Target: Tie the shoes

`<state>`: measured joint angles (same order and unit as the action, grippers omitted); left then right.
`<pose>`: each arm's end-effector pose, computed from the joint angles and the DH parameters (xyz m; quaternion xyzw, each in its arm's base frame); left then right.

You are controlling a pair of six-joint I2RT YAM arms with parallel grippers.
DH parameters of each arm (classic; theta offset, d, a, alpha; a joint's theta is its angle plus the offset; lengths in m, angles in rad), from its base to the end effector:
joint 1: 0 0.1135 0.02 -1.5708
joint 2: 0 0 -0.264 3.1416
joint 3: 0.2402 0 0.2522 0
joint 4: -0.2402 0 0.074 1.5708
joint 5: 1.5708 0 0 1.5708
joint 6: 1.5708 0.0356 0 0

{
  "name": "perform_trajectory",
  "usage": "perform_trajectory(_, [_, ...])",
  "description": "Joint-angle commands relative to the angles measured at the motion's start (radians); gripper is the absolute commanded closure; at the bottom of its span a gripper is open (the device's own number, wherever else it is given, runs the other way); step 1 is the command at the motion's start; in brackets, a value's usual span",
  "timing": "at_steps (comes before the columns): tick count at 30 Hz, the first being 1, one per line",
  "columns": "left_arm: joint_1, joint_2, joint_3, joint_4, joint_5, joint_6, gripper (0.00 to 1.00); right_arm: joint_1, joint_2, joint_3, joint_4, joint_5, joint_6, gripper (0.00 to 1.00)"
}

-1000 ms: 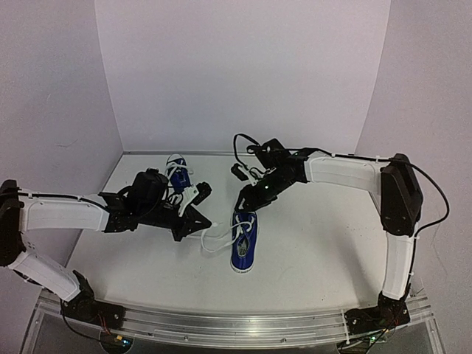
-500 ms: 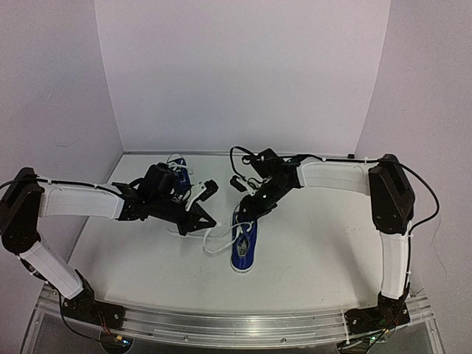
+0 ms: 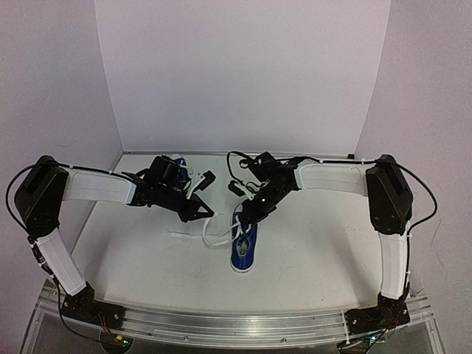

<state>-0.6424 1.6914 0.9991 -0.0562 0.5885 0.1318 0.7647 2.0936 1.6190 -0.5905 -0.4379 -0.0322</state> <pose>0.2720 -0.2282 0.1949 0.4385 0.7686 -0.3538 0.3029 0.3132 0.3215 0.1907 -0.4168 0.8500 0.2838 0.1527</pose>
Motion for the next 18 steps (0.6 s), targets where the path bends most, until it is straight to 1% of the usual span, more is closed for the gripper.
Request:
perform_trajectory(1, [0.011,0.051,0.103,-0.004,0.052,0.038,1.0,0.004,-0.088,-0.016,0.019,0.016,-0.01,1.0])
perform_trajectory(7, [0.012,0.142,0.193,-0.023,0.103,0.08,1.0,0.004,-0.126,-0.052,0.045,0.02,-0.002,1.0])
perform_trajectory(18, [0.009,0.282,0.31,-0.009,0.213,0.111,1.0,-0.001,-0.181,-0.101,0.093,0.013,0.013,1.0])
